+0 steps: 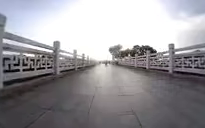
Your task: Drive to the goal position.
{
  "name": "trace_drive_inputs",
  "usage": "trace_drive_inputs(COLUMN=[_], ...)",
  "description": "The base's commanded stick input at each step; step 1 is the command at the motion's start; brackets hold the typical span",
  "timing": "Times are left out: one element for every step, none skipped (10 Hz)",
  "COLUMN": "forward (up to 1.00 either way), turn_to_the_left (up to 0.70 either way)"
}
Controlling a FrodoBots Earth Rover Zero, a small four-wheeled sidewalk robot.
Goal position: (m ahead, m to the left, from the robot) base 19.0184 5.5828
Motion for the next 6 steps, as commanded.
trace_drive_inputs(forward=[0.45, 0.45, 0.45, 0.45, 0.45, 0.45], turn_to_the_left=[0.00, 0.00, 0.00, 0.00, 0.00, 0.00])
